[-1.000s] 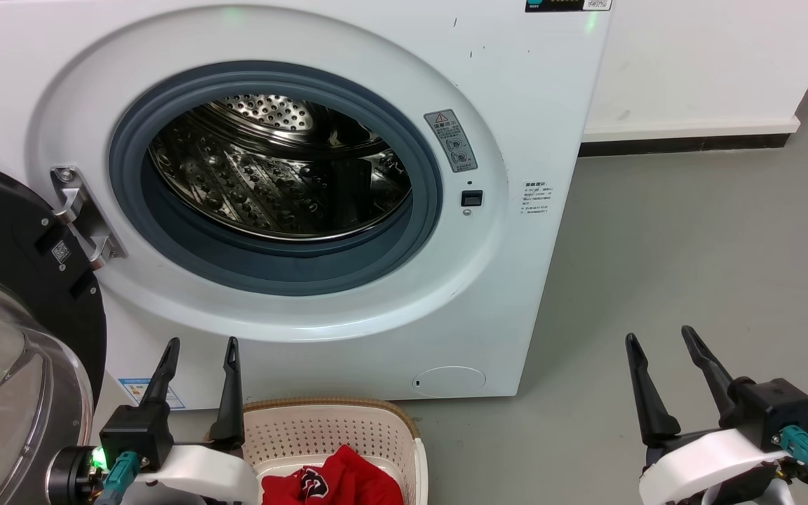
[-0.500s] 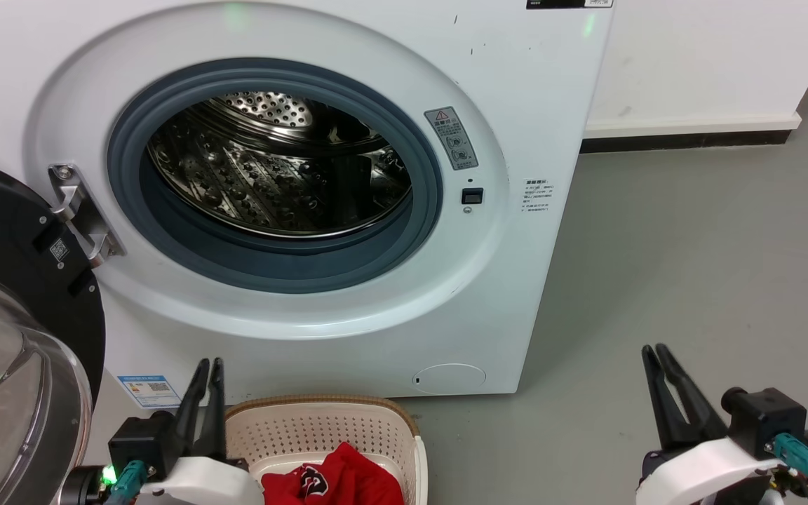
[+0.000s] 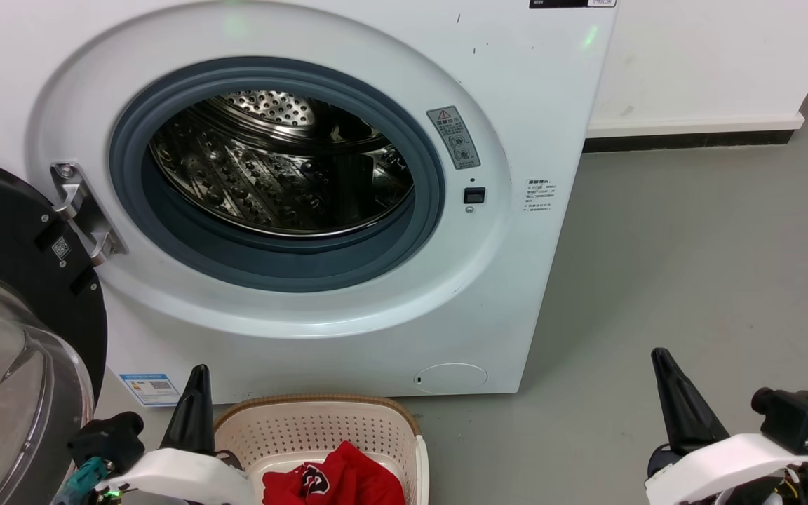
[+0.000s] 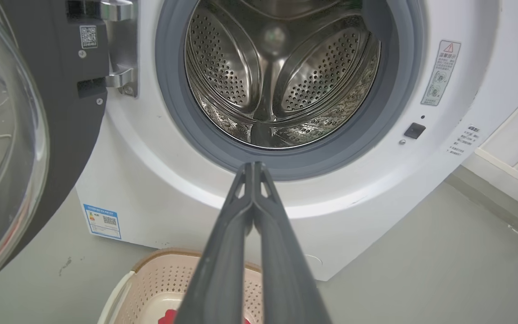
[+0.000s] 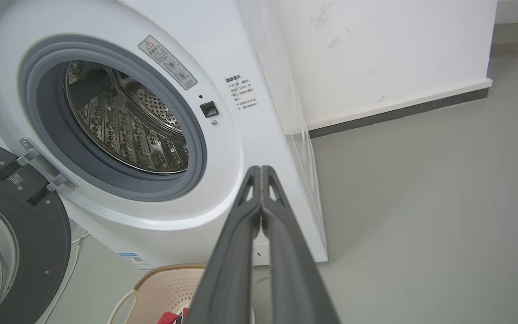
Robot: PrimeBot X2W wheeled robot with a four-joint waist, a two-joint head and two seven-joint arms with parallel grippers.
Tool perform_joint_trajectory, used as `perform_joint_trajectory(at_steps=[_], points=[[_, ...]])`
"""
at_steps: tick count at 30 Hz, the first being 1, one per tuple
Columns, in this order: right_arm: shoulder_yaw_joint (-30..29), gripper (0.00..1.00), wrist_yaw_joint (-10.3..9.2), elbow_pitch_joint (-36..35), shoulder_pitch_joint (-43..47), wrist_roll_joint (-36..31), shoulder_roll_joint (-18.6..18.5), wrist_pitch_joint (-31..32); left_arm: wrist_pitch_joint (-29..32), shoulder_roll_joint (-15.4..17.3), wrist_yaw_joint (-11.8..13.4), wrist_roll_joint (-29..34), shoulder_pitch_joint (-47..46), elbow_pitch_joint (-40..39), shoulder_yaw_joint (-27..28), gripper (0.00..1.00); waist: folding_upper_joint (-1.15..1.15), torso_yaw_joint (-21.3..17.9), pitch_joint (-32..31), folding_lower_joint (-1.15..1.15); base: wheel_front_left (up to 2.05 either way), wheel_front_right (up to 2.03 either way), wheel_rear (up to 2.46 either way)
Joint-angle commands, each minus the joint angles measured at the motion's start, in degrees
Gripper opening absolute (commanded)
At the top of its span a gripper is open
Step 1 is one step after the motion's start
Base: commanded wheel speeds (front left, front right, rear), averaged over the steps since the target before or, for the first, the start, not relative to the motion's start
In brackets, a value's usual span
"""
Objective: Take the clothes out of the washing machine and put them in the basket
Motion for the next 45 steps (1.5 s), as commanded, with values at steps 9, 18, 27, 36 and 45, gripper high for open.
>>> perform_joint_trajectory(at_steps=[9,18,27,36,45], points=[[-0.50,0.00,0.01,0.98,-2.96,11.16,-0.87,0.56,1.88,-0.19,-0.74,-10.44,-2.44,0.07,0.88,0.00,0.00,0.28,0.07,0.00,0.00,0.00,0.00],[-0.92,0.00,0.00,2.30,-3.88,19.54,-1.14,1.14,3.43,-0.39,-1.26,-18.41,-3.17,0.81,1.47,0.00,0.00,0.53,0.14,0.00,0.00,0.00,0.00],[-1.40,0.00,0.00,3.52,-4.62,27.06,-1.33,1.74,4.88,-0.56,-1.74,-25.62,-3.79,1.50,2.01,0.00,0.00,0.79,0.21,0.00,0.00,0.00,0.00],[-1.93,0.00,0.00,4.65,-5.31,33.87,-1.45,2.37,6.21,-0.72,-2.16,-32.20,-4.46,2.13,2.49,0.00,0.00,1.05,0.28,0.00,0.00,0.00,0.00],[-2.41,0.00,0.00,5.57,-5.94,39.38,-1.49,2.93,7.32,-0.86,-2.54,-37.55,-4.91,2.66,2.93,0.00,0.00,1.28,0.34,0.00,0.00,0.00,0.00]])
